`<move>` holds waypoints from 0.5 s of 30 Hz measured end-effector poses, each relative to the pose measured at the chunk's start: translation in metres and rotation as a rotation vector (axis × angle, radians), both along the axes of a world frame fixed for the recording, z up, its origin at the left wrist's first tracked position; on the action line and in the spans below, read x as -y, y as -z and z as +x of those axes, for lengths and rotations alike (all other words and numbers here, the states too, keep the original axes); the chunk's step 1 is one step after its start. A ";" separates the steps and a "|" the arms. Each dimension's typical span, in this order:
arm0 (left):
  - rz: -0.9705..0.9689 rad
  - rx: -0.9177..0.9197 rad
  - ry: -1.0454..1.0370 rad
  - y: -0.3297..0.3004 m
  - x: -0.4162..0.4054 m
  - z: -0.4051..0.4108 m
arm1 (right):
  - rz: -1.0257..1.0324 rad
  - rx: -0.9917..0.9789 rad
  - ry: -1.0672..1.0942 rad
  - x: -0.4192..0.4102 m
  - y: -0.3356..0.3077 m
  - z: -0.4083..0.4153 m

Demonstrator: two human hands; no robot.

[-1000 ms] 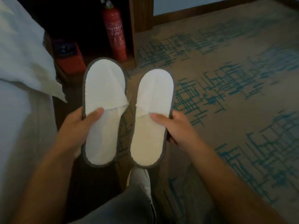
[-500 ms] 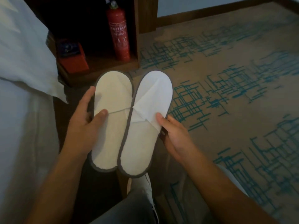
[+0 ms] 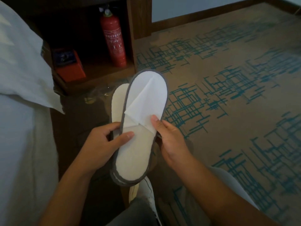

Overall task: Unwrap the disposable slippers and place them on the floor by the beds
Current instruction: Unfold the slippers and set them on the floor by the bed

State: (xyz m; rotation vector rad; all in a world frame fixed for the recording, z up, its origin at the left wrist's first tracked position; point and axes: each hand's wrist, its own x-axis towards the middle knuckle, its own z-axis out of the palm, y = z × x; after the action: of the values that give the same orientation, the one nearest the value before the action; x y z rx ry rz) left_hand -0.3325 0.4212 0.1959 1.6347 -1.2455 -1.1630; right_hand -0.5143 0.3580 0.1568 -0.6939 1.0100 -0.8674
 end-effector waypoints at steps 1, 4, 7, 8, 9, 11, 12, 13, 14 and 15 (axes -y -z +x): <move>0.001 -0.006 -0.002 -0.001 -0.001 0.001 | 0.016 0.002 0.003 0.003 -0.001 -0.001; 0.033 0.010 0.041 -0.001 -0.002 0.006 | 0.109 0.086 0.068 0.021 -0.005 -0.008; 0.087 0.018 0.127 0.000 -0.005 0.009 | 0.099 0.147 0.044 0.055 -0.011 -0.020; 0.106 0.038 0.158 0.000 -0.006 0.011 | 0.106 0.164 0.003 0.066 -0.012 -0.024; 0.127 0.060 0.194 0.001 -0.007 0.012 | 0.113 0.154 -0.052 0.076 -0.012 -0.027; 0.182 0.078 0.255 0.001 -0.009 0.015 | 0.080 0.061 -0.203 0.091 -0.010 -0.029; 0.208 0.086 0.275 0.003 -0.010 0.016 | 0.039 -0.010 -0.297 0.096 -0.009 -0.029; 0.228 0.103 0.286 0.005 -0.011 0.018 | 0.008 -0.070 -0.381 0.100 -0.005 -0.027; 0.247 0.131 0.287 0.007 -0.012 0.021 | -0.005 -0.118 -0.452 0.103 0.000 -0.026; 0.264 0.164 0.284 0.009 -0.012 0.024 | -0.006 -0.153 -0.523 0.106 0.007 -0.025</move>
State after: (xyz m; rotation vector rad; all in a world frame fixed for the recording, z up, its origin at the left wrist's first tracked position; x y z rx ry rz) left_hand -0.3085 0.4333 0.1868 1.8160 -1.5180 -1.4402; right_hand -0.5389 0.2521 0.1497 -0.9851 0.8994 -0.3647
